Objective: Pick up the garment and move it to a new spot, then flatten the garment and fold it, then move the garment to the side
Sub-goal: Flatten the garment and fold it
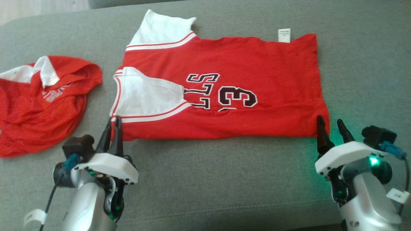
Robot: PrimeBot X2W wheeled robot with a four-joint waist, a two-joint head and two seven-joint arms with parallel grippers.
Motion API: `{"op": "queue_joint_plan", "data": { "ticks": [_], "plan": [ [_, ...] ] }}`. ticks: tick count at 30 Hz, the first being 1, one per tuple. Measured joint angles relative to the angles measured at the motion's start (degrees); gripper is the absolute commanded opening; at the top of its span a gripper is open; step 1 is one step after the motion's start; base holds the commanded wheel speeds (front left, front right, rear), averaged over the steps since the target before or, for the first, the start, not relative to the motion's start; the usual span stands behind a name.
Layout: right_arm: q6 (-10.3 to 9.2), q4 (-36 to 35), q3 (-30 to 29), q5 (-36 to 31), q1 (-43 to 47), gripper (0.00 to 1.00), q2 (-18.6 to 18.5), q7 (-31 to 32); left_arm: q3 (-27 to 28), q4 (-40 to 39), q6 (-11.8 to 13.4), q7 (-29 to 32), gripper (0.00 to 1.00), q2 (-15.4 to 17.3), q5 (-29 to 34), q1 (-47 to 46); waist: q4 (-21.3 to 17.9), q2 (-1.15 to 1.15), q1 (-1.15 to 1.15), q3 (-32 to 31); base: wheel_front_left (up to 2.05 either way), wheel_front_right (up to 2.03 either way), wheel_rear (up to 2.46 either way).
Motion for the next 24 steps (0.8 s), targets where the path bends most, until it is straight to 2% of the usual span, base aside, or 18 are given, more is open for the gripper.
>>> {"op": "queue_joint_plan", "data": {
  "ticks": [4, 10, 11, 12, 24],
  "plan": [
    [0.00, 5.81, -0.26, 0.63, -2.60, 1.00, 0.00, 1.15, -0.96, -1.62, -0.51, 0.00, 0.00, -0.26, 0.45, 0.08, 1.03, 0.00, 0.00, 0.36, 0.00, 0.00, 0.00],
    [0.00, 10.80, 0.00, 1.55, -5.52, 1.00, -0.09, 1.31, -1.51, -2.38, -0.56, 0.00, 0.00, -0.48, 0.88, 0.08, 1.68, 0.00, 0.00, 0.92, 0.00, 0.00, 0.00],
    [0.00, 11.38, 0.62, 2.45, -6.21, 0.46, -0.15, 1.62, -1.60, -2.47, -0.56, 0.00, 0.00, -0.49, 0.90, 0.09, 1.76, 0.00, 0.00, 0.98, 0.00, 0.00, 0.00],
    [0.00, 11.74, 1.45, 3.14, -6.80, 0.00, -0.23, 1.62, -1.66, -2.56, -0.56, 0.00, 0.00, -0.52, 0.90, 0.09, 1.80, 0.00, 0.00, 1.03, 0.00, 0.00, 0.00],
    [0.00, 15.62, 4.78, 1.67, -9.04, 0.00, -1.45, 1.88, -1.44, 0.10, -0.56, 0.00, 0.00, -0.49, 1.42, 0.09, 1.54, 0.00, 0.00, -0.28, 0.00, 0.00, 0.00]
  ]
}}
